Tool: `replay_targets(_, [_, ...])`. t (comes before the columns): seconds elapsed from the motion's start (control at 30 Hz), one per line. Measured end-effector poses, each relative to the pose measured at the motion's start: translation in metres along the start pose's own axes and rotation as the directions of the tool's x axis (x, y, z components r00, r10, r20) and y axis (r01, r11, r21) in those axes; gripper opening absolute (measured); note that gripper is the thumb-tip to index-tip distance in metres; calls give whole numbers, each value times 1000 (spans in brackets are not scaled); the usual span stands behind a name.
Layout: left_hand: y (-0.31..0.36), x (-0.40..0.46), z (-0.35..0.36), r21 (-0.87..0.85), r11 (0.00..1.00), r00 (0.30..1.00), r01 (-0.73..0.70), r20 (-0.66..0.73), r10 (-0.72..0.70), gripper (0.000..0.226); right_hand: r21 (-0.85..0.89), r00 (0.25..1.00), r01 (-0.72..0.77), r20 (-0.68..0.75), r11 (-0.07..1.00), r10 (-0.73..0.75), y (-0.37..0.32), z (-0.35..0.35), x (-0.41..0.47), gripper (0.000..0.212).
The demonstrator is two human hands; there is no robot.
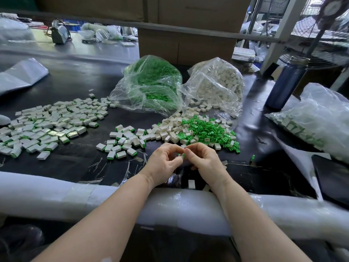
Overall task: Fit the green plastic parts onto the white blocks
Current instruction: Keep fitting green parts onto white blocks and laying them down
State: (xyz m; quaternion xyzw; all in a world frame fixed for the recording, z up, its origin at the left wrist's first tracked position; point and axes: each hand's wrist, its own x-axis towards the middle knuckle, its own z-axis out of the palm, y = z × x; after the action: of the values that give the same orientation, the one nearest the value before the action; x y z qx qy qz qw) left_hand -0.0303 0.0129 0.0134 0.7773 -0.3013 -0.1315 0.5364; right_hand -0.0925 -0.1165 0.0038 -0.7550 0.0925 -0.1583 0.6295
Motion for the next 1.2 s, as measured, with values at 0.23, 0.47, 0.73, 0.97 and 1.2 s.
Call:
replay_targets(0.23, [0,-1,-1,7,999,998,-44,53,43,15,-114,993,12,122,993,2,-2,-1,0,25])
replay_targets(0.47, [1,-2,0,55,996,992,-72,103,66,15,-98,994,-3,106,995,14,0,-2,1,26])
replay_targets(0.73, [-2,0,1,121,989,987,-83,144,65,15,-97,994,-22,102,995,32,-1,-3,0,30])
replay_targets(0.97, [-4,1,2,126,988,984,-84,165,62,15,-75,994,-45,95,996,52,-2,-3,0,30])
replay_targets(1.2, [-4,1,2,110,990,983,-85,172,65,24,-53,993,-51,100,997,56,-1,-4,0,30])
